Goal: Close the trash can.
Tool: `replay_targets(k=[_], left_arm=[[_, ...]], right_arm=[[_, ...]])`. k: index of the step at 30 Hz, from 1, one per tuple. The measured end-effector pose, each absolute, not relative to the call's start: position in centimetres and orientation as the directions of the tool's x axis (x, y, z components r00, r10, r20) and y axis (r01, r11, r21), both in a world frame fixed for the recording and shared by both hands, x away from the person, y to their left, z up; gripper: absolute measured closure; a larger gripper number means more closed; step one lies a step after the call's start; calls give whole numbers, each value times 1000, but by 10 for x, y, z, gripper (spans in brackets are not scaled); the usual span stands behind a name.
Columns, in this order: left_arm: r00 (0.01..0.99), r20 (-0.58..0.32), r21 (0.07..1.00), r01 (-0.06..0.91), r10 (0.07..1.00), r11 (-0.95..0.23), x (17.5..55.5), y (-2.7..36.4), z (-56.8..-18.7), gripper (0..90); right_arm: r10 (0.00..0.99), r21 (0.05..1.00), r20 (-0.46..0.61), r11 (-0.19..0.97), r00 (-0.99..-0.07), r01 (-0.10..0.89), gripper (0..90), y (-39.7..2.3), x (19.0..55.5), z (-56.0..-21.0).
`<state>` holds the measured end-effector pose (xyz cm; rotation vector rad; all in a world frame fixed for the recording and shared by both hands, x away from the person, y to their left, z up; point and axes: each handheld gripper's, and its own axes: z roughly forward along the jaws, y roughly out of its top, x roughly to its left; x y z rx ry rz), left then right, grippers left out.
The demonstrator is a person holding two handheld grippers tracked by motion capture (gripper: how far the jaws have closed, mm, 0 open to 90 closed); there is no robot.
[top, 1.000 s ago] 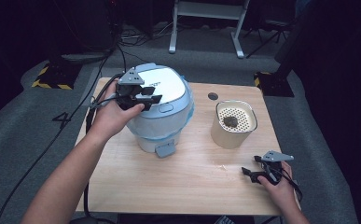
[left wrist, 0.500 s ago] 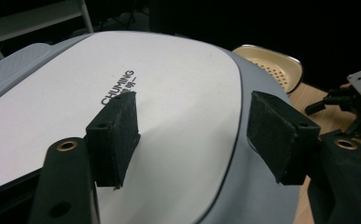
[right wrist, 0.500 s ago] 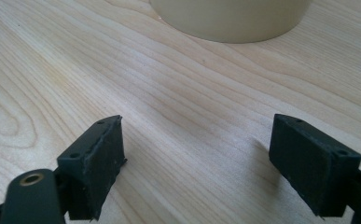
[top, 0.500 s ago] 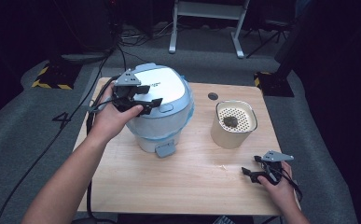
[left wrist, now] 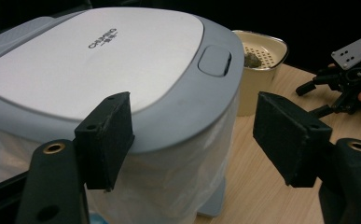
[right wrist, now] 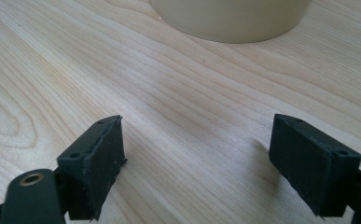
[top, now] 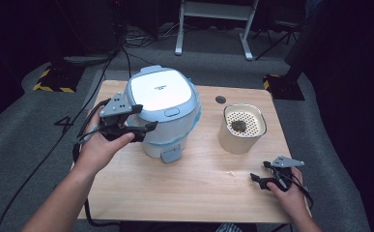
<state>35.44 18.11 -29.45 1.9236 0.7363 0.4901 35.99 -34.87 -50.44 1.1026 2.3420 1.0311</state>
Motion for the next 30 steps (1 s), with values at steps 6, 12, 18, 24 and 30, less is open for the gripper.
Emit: replay_targets(k=[6,12,18,24,30], left_arm=[[717,70,889,271,694,-370,344,198,-316,273],[696,59,885,295,715,-360,339,211,-339,263],[669,70,868,324,740,-376,338,219,-364,258],[642,68,851,363,764,-381,340,224,-395,253],[628,16,834,421,778,-356,342,229,-425,253]], right_arm=[[773,740,-9,431,-634,515,178,-349,360,-504],[773,740,-9,431,-634,516,178,-349,360,-504],[773,740,-9,431,-634,516,178,-349,360,-504],[773,740,-9,431,-634,516,178,-349,360,-504],[773,740,-9,431,-634,516,178,-349,360,-504]])
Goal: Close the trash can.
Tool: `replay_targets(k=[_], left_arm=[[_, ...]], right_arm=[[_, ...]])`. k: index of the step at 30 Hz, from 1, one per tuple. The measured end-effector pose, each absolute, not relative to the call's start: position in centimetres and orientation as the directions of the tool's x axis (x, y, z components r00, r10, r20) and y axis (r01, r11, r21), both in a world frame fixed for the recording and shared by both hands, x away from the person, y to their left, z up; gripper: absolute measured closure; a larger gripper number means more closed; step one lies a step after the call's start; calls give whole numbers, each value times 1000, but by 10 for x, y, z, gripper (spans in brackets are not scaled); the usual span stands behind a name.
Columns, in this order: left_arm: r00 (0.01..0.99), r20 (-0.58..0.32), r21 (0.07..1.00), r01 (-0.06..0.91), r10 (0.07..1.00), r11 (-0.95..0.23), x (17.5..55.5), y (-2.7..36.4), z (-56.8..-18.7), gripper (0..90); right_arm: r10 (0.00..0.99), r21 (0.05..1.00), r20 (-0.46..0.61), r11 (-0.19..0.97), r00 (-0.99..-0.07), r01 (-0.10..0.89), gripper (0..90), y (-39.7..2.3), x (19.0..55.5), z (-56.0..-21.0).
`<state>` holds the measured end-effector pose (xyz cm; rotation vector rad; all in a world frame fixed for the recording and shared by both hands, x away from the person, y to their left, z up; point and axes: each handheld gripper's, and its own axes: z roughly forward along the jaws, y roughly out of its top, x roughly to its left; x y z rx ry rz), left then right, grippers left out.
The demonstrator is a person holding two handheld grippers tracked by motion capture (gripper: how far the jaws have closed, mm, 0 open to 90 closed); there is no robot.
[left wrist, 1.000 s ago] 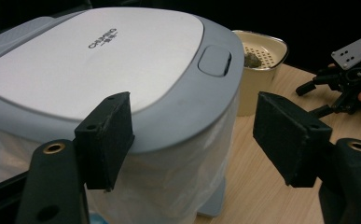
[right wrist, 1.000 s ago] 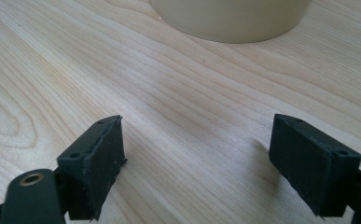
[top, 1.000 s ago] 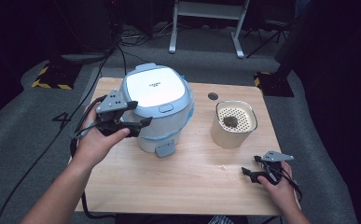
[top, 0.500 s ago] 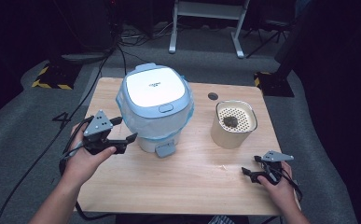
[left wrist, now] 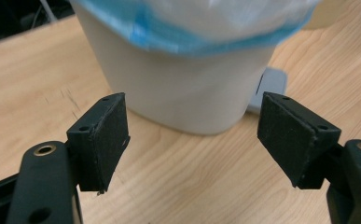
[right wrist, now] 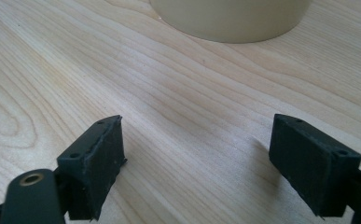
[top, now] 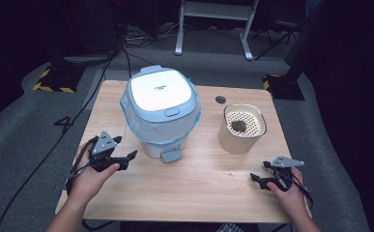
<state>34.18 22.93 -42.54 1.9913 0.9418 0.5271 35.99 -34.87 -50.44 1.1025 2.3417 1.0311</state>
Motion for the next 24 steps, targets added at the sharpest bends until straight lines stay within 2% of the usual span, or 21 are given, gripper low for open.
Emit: replay_targets(k=[8,14,24], left_arm=[[603,-5,780,501,798,-374,343,233,-454,253],[592,-63,724,581,804,-372,344,235,-479,237],[594,-67,651,635,802,-416,348,232,-498,195]], right_arm=[[773,740,-9,431,-634,516,178,-349,360,-504],[773,740,-9,432,-634,516,178,-349,360,-504],[773,740,-9,431,-634,516,178,-349,360,-504]])
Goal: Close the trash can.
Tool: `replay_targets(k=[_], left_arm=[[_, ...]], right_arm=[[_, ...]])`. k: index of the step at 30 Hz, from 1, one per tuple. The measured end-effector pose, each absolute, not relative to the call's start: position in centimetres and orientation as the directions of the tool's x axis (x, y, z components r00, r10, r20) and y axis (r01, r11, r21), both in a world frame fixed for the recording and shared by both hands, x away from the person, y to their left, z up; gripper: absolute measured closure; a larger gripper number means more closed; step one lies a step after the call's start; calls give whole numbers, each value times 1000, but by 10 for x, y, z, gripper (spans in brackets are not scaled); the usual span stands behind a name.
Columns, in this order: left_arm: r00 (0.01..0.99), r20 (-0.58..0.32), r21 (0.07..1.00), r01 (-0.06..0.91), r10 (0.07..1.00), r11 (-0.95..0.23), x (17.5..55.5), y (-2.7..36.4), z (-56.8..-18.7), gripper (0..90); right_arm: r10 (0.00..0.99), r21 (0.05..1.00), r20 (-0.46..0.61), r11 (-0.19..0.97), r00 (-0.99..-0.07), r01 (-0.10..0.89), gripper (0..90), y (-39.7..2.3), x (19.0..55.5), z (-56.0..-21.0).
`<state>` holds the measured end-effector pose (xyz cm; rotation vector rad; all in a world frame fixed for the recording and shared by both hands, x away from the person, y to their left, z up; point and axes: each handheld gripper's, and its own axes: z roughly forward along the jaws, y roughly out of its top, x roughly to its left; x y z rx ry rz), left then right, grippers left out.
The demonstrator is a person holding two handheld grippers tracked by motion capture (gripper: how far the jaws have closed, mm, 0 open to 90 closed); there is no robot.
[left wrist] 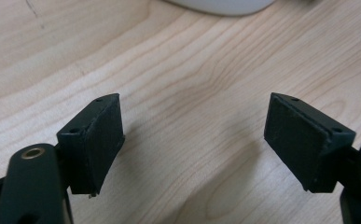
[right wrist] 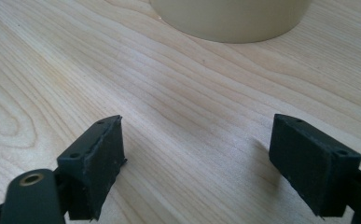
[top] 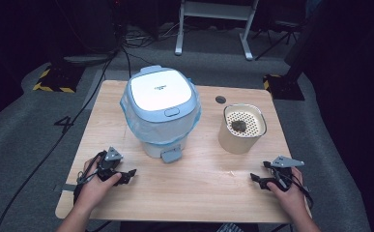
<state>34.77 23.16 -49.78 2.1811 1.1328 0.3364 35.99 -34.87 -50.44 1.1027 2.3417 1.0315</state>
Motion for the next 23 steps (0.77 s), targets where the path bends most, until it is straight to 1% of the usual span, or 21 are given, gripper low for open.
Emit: replay_targets(k=[3,5,7,11,13,23], left_arm=[[607,-24,656,609,794,-446,348,233,-500,184],[612,-23,664,601,791,-445,348,233,-501,169],[613,-22,686,584,790,-434,349,235,-505,136],[585,-17,673,606,811,-423,351,233,-505,80],[571,-24,667,620,821,-412,352,233,-505,33],[570,-24,666,622,822,-412,352,233,-505,26]], right_arm=[[773,740,-9,431,-634,516,178,-349,360,-504],[773,740,-9,431,-634,515,178,-349,360,-504],[773,740,-9,431,-634,516,178,-349,360,-504],[773,741,-9,431,-634,515,178,-349,360,-504],[773,741,-9,431,-634,515,178,-349,360,-504],[773,740,-9,431,-634,516,178,-349,360,-504]])
